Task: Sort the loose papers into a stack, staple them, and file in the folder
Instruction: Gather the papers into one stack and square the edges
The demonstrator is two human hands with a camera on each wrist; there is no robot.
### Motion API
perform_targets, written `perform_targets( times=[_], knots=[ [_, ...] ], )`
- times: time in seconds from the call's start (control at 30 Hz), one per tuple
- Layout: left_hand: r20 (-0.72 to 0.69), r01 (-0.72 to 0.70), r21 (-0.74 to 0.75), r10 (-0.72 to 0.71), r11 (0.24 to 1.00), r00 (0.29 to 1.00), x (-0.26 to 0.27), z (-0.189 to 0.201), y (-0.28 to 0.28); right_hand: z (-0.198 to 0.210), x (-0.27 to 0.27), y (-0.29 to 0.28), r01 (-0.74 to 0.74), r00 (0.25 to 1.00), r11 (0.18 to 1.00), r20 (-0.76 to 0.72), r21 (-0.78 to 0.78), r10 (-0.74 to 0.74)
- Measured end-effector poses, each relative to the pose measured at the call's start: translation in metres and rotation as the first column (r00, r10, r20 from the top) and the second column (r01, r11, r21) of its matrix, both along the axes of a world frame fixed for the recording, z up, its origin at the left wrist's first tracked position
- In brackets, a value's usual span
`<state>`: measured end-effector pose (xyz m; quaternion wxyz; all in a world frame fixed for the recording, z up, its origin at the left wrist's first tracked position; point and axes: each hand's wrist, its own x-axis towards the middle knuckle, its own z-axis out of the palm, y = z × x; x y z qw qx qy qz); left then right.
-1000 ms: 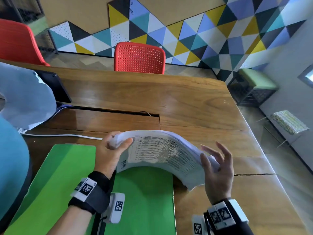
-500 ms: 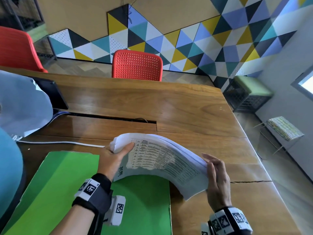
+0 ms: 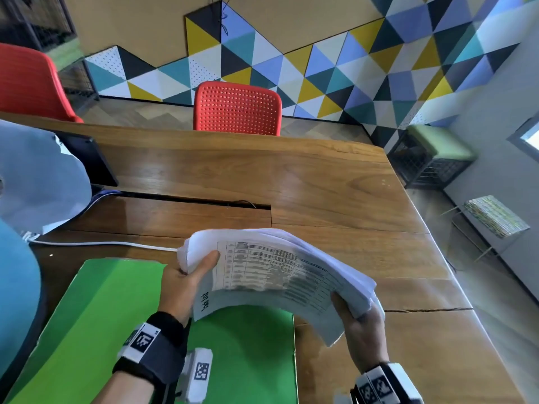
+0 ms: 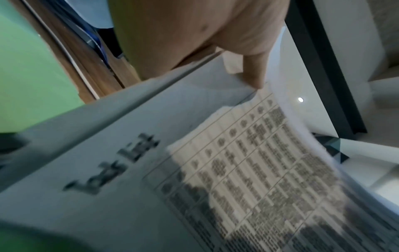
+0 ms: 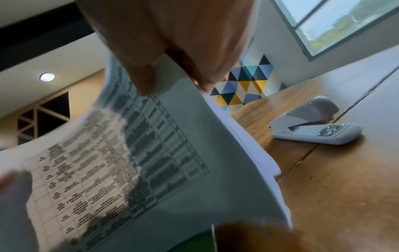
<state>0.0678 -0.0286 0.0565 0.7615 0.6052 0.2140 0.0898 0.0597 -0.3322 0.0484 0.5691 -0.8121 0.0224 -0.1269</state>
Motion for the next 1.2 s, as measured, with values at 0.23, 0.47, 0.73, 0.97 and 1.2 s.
perform_targets(
  times=[0.23, 0.47, 0.73, 0.97, 1.2],
  knots=[
    [0.022, -0.119, 0.061, 0.118, 0.991, 0.993, 0.017, 0.022, -0.003, 0.02, -0.003, -0.004, -0.005, 0.964, 0.99, 0.263, -0.141, 0.042],
    [-0.129, -0.185, 0.223, 0.217, 0.957, 0.968, 0.045, 0.033, -0.005, 0.03, -0.001, -0.006, -0.033, 0.94, 0.959, 0.317, -0.282, 0.125],
    [-0.196, -0.097, 0.382, 0.183, 0.919, 0.963, 0.058, 0.033, -0.002, 0.03, -0.003, -0.007, -0.022, 0.957, 0.969, 0.275, -0.246, 0.091],
    [-0.093, -0.022, 0.307, 0.053, 0.952, 0.994, 0.051, 0.019, -0.002, 0.001, -0.001, -0.01, -0.105, 0.993, 0.972, 0.035, -0.21, 0.115],
    [0.015, 0.054, 0.182, -0.058, 0.982, 0.998, 0.023, 0.026, 0.002, -0.003, 0.015, -0.005, 0.051, 0.999, 0.994, 0.0, 0.101, -0.051]
  ],
)
